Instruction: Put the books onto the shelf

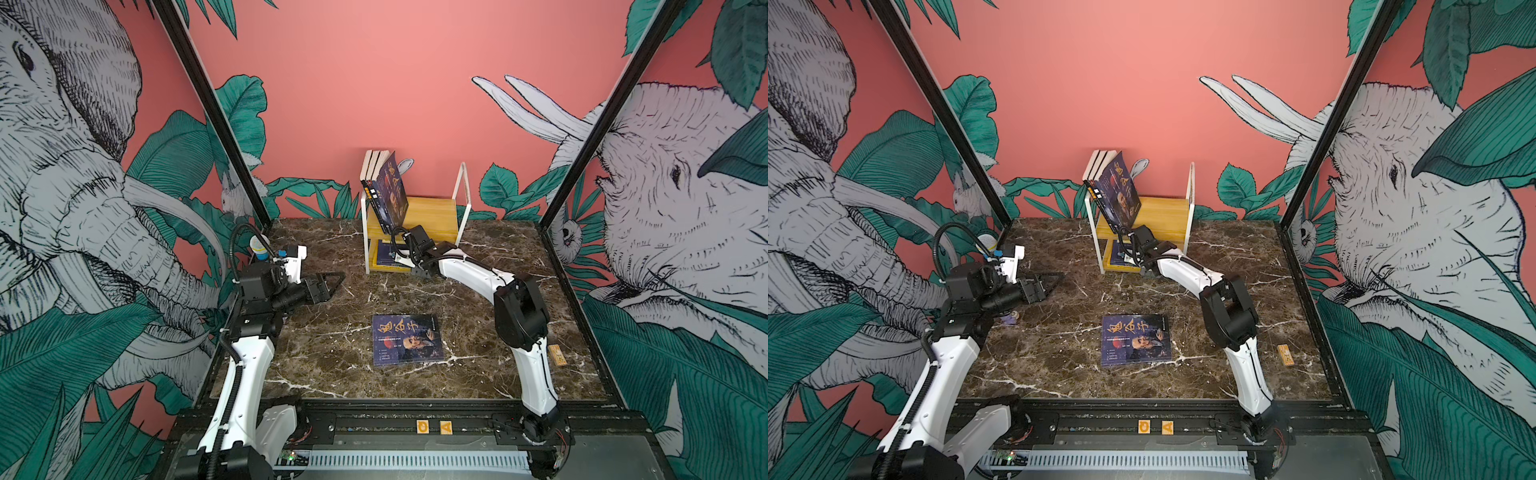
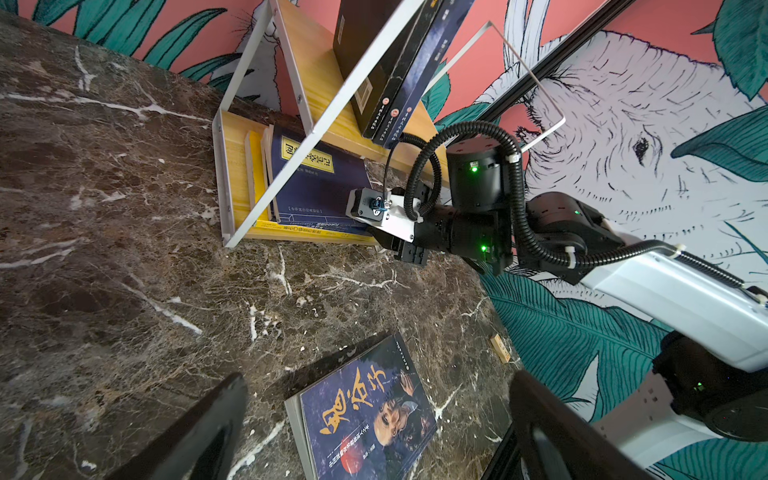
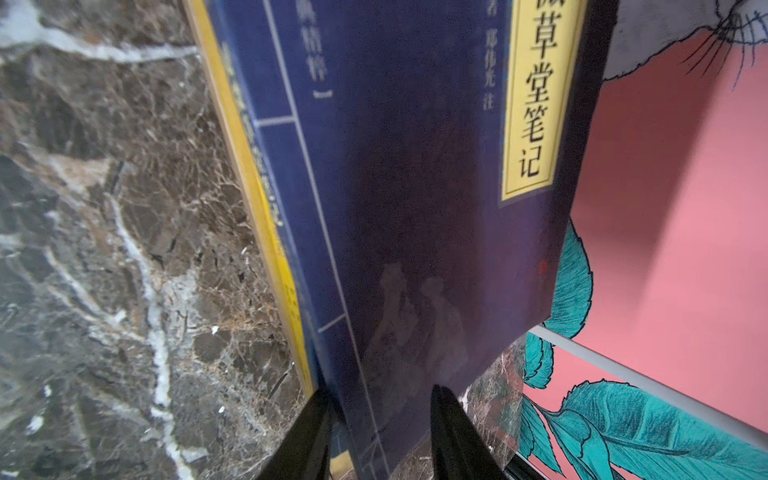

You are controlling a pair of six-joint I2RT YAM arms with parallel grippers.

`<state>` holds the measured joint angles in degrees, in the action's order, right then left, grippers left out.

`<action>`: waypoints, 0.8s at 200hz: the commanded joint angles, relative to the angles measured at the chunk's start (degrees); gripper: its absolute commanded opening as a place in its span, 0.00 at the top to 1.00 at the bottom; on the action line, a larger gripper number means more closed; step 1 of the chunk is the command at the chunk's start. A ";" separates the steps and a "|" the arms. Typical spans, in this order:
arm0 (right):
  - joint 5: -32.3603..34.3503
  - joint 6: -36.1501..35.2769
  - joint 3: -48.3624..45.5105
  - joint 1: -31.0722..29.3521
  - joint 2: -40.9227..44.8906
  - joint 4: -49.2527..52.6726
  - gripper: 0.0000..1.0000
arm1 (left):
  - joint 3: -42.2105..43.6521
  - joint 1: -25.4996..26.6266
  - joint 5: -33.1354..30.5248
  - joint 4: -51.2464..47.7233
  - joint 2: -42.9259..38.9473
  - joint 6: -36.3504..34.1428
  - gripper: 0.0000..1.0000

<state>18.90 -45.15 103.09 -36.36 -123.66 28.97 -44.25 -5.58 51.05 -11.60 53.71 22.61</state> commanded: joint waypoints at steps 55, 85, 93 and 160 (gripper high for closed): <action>-5.66 3.10 4.35 -2.97 -1.09 1.70 0.44 | 0.35 -0.38 0.59 0.79 -0.37 -0.90 0.01; -7.51 4.13 8.97 -4.99 -4.29 2.54 0.42 | 0.65 -0.37 0.97 1.48 -0.46 -0.69 0.01; -7.96 4.57 10.38 -5.42 -5.33 2.91 0.41 | 0.61 -0.35 0.75 1.32 -0.46 -0.83 0.01; -7.84 5.75 18.96 -7.81 -13.00 2.07 0.39 | 0.22 -0.36 1.21 0.60 -0.93 -0.73 0.01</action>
<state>11.31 -40.66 119.11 -43.83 -134.72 31.20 -44.10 -5.63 51.42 -11.31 53.69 22.61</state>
